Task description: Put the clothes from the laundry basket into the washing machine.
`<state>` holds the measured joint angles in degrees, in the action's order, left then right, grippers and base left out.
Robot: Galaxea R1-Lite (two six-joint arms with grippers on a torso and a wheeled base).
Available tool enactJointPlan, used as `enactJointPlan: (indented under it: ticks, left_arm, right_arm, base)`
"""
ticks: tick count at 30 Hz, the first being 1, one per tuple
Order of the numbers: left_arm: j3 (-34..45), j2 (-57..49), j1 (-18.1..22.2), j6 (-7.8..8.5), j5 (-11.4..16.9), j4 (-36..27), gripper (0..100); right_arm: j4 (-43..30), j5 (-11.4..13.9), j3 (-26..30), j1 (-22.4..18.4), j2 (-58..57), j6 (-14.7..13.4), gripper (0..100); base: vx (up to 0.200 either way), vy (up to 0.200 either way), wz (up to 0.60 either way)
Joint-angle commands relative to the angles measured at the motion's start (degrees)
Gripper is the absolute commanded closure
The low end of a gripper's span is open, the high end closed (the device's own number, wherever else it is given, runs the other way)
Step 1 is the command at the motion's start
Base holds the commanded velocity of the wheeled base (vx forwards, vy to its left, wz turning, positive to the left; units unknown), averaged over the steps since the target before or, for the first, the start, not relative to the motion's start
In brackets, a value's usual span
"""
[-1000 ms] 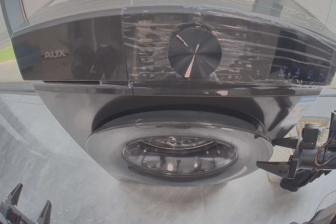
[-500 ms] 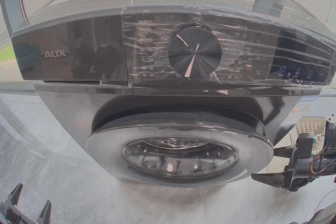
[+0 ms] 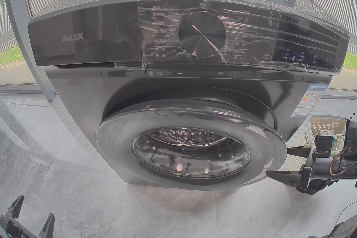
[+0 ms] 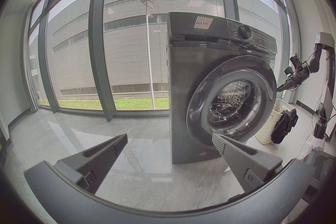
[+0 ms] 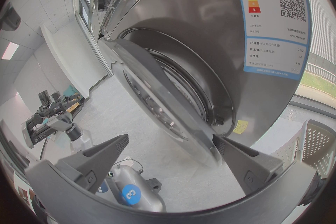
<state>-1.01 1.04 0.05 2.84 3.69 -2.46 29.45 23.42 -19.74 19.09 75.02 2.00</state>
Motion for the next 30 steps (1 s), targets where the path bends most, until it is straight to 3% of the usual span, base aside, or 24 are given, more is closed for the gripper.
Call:
enactJointPlan:
  ticks: [1,4,11,17,30]
  left_arm:
    - [1.01,-1.04,0.04,-0.03,0.00,0.00,0]
    - [1.01,-1.04,0.04,-0.03,0.09,0.00,0]
    - [1.01,-1.04,0.04,-0.03,0.09,0.00,0]
    - [1.01,-1.04,0.04,-0.03,0.09,0.00,0]
    - [1.01,-1.04,0.04,-0.12,0.09,0.00,0]
  right_arm:
    - [1.40,-0.65,-1.45,0.16,3.64,-0.15,0]
    - [5.62,-1.09,-0.74,0.25,6.28,-0.24,0]
    - [5.97,-1.01,6.20,3.41,2.06,-0.15,0]
    - [5.53,-0.74,8.40,4.11,-2.95,-0.86,0]
    - [6.32,-1.01,4.18,4.11,4.17,-1.82,0]
  base:
    - [0.000,0.000,0.00]
    - [0.000,0.000,0.00]
    - [0.000,0.000,0.00]
    - [-0.167,0.000,0.00]
    - [0.000,0.000,0.00]
